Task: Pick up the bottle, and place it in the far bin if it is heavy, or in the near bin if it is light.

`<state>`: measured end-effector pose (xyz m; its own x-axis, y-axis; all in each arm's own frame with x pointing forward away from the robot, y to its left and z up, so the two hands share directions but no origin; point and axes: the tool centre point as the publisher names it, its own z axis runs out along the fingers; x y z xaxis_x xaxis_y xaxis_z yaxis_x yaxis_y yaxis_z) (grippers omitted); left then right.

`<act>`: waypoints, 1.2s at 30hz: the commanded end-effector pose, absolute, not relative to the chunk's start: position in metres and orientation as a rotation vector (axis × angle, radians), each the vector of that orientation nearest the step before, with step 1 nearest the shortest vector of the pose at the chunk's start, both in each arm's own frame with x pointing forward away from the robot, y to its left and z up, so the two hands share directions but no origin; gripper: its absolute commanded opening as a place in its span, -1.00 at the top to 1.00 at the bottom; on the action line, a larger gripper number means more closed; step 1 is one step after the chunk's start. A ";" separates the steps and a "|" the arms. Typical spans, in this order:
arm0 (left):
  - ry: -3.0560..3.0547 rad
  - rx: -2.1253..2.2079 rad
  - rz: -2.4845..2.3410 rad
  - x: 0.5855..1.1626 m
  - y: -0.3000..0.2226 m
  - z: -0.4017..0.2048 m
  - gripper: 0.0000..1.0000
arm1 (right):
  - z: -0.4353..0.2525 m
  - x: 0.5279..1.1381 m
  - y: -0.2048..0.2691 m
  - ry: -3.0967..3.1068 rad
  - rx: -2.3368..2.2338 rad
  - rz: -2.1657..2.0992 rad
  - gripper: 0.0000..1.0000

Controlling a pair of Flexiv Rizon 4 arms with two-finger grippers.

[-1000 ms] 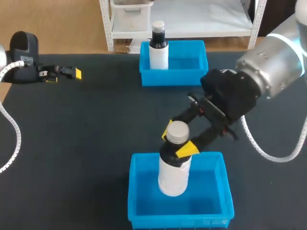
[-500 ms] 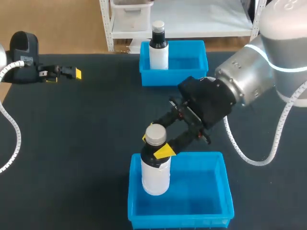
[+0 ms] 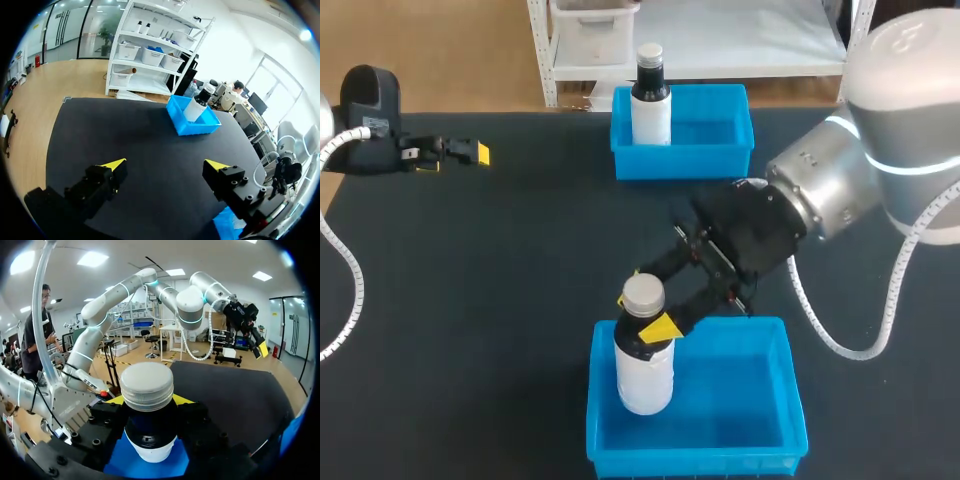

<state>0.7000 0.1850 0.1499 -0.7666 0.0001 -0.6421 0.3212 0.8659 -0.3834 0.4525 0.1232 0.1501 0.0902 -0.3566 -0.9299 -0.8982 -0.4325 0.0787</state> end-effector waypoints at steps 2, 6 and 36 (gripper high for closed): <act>2.374 0.231 -0.636 0.700 0.185 0.150 -1.00 | 0.143 0.455 0.125 1.239 -1.841 1.343 0.28; 2.374 0.231 -0.636 0.700 0.185 0.150 -1.00 | 0.142 0.455 0.124 1.250 -1.844 1.337 -1.00; 2.374 0.231 -0.636 0.700 0.185 0.150 -1.00 | 0.176 0.516 -0.027 1.422 -1.756 1.223 -1.00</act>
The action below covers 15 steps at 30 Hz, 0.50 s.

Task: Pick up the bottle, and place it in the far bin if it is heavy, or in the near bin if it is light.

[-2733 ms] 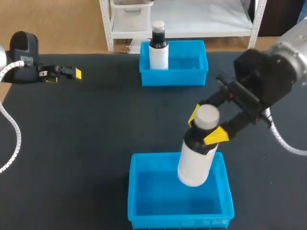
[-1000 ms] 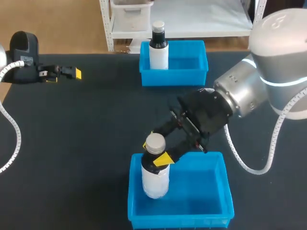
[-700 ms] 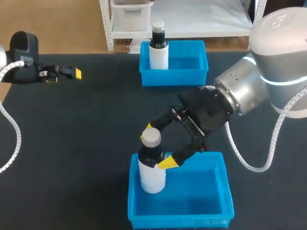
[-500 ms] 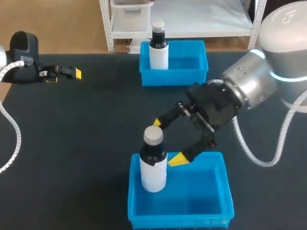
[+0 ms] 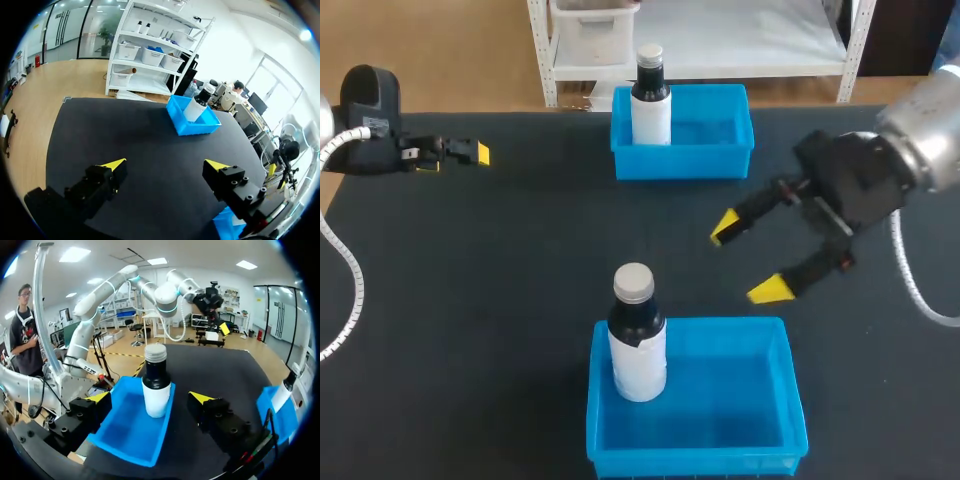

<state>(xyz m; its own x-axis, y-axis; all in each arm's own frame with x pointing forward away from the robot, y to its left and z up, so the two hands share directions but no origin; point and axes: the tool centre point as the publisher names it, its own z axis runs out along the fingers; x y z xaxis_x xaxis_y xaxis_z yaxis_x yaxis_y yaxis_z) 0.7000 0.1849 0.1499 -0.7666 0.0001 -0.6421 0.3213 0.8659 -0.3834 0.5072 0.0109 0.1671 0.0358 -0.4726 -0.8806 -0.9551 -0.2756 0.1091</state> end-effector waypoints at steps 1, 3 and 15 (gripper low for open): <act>2.374 0.231 -0.636 0.700 0.185 0.150 -1.00 | 0.178 0.518 -0.034 1.434 -1.737 1.219 -1.00; 2.374 0.231 -0.636 0.700 0.185 0.150 -1.00 | 0.181 0.524 -0.048 1.455 -1.704 1.186 -1.00; 2.374 0.231 -0.636 0.700 0.185 0.150 -1.00 | 0.179 0.589 -0.089 1.709 -1.368 0.976 -1.00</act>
